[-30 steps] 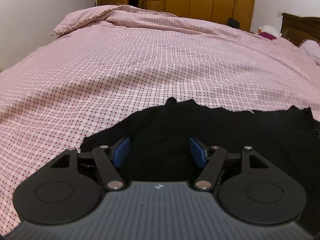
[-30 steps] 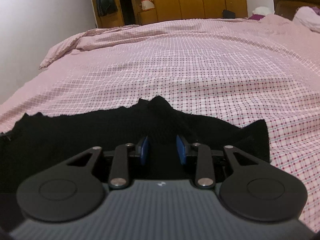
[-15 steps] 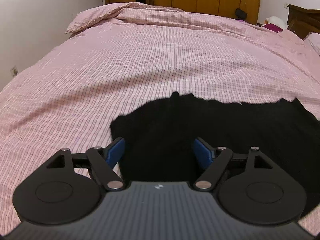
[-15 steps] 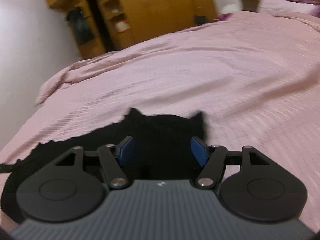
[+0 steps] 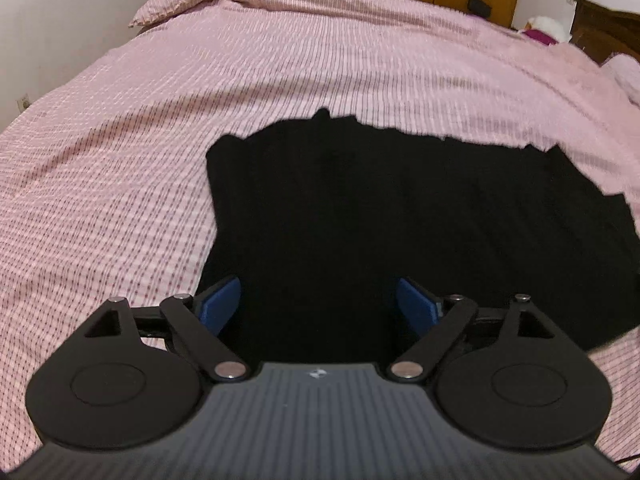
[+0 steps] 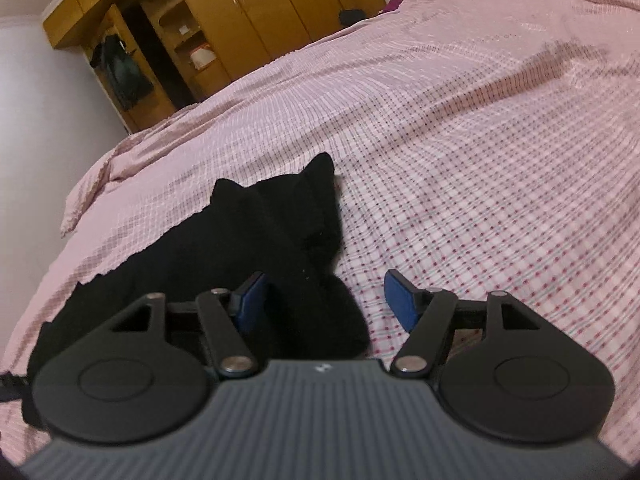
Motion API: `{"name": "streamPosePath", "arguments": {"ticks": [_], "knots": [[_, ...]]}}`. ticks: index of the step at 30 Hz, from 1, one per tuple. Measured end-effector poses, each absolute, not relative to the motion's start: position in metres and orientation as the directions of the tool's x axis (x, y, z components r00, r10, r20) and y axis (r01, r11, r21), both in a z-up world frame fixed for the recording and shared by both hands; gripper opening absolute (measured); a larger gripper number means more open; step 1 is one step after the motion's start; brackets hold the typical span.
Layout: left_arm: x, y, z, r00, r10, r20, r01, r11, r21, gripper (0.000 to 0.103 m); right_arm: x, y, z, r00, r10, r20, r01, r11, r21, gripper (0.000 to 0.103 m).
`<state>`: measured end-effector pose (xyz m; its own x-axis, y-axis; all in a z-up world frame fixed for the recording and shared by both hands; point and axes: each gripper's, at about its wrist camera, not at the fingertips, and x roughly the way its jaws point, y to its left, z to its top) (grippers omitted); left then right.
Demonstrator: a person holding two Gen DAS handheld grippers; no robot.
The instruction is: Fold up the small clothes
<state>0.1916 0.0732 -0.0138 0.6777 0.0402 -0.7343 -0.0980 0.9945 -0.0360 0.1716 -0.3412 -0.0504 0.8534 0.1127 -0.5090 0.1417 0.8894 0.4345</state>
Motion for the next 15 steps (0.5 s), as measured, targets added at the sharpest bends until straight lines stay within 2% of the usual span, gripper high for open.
{"name": "streamPosePath", "arguments": {"ticks": [9,15], "knots": [[0.194,0.068,-0.021,0.658,0.064,-0.750,-0.098,0.995,-0.001,0.092,0.191,-0.332,-0.063,0.851,0.235,-0.469,0.066,0.838,0.541,0.068],[0.194,0.068,-0.022,0.655,0.059,-0.754,-0.101,0.995,-0.009,0.093,0.204,-0.332,-0.069,0.854,0.256,-0.452,0.056,0.820,0.570,0.068]]}}
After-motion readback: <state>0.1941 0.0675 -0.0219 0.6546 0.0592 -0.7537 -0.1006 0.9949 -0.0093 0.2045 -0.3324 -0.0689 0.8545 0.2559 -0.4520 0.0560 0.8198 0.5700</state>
